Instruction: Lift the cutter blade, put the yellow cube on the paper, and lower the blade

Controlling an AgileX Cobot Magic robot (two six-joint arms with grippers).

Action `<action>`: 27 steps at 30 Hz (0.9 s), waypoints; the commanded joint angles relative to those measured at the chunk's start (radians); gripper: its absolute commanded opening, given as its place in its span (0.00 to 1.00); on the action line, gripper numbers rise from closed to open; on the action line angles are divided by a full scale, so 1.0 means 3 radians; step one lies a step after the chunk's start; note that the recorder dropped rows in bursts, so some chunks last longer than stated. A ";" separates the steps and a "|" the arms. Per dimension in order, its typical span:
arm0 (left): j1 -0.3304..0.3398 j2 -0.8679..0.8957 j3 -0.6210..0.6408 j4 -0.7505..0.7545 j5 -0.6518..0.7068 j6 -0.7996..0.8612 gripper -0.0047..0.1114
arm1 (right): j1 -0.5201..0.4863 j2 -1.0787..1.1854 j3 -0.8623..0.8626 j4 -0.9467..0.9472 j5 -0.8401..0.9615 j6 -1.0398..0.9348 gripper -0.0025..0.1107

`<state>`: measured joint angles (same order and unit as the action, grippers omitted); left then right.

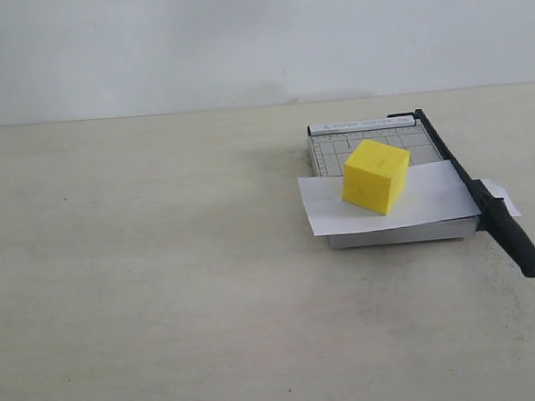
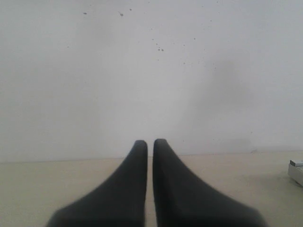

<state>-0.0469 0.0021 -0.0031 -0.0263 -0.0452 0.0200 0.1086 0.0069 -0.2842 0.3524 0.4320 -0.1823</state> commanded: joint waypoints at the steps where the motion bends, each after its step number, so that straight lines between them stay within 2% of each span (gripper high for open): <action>1: 0.0009 -0.0007 0.0010 -0.0027 -0.0038 0.0017 0.08 | 0.0006 -0.0023 0.0341 -0.0276 -0.0251 -0.0008 0.02; 8: 0.0009 -0.0007 0.0010 -0.0027 -0.0032 0.0017 0.08 | 0.0006 -0.0023 0.0898 -0.0498 -0.1129 0.0109 0.02; 13: 0.0009 -0.0007 0.0010 -0.0027 -0.0032 0.0017 0.08 | 0.0006 -0.0023 0.0947 -0.0606 -0.1153 0.0403 0.02; 27: 0.0009 -0.0007 0.0010 -0.0027 -0.0041 0.0017 0.08 | 0.0006 -0.0023 0.0947 -0.0606 -0.1155 0.0417 0.02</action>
<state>-0.0469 0.0021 -0.0031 -0.0263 -0.0452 0.0200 0.1086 0.0069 -0.0042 0.1790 0.0941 -0.0591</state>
